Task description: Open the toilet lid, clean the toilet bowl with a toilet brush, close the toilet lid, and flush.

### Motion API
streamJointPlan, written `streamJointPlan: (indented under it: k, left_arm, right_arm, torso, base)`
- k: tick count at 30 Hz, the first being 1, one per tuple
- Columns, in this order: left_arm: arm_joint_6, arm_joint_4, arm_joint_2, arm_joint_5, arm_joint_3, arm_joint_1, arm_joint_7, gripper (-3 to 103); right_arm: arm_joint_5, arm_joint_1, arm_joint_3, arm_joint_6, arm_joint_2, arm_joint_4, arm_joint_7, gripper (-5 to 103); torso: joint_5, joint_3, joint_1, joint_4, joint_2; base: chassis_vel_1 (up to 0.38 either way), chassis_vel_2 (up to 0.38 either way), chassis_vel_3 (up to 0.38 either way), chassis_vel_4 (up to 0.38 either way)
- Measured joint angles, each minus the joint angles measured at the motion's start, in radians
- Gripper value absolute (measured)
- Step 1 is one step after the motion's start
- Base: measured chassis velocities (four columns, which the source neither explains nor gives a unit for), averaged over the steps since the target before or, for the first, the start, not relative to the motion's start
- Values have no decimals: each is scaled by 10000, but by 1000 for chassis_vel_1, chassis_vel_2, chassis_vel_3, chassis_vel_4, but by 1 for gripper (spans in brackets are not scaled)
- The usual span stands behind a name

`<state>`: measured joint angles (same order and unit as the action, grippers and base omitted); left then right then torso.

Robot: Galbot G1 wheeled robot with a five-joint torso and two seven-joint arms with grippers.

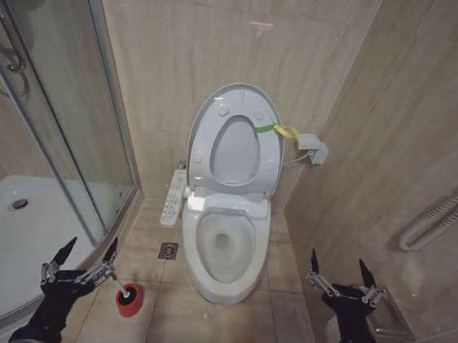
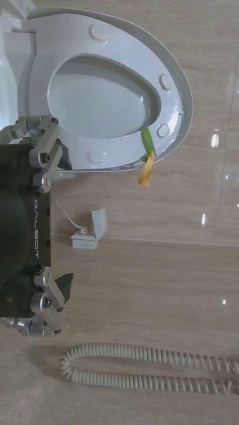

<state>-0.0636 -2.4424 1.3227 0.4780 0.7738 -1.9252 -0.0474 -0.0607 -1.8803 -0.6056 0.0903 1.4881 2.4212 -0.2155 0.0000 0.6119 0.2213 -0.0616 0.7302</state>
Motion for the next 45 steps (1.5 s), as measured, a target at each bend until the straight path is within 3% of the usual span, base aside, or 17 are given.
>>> streamJointPlan:
  k: [8,14,27,41,45]
  left_arm:
    - [-37,43,550,123,592,336,20,94]
    - [-35,414,831,-52,263,608,168,94]
    - [358,1821,472,-19,-1109,1542,696,94]
    - [165,2515,174,-361,-1607,1916,657,92]
    - [-2,2597,8,-478,-1390,1905,666,92]
  right_arm:
    - [0,0,0,0,0,0,0,100]
    - [0,0,0,-1,0,0,0,100]
    - [0,0,0,0,0,0,0,100]
    - [0,0,0,0,0,0,0,100]
    - [0,0,0,0,0,0,0,100]
  torso:
    - [1,0,0,0,0]
    - [2,0,0,1,0]
    - [-1,0,0,0,0]
    - [0,0,0,0,0]
    - [-1,0,0,0,0]
  base:
    - [0,0,0,0]
    - [0,0,0,0]
    - [0,0,0,0]
    - [0,0,0,0]
    - [0,0,0,0]
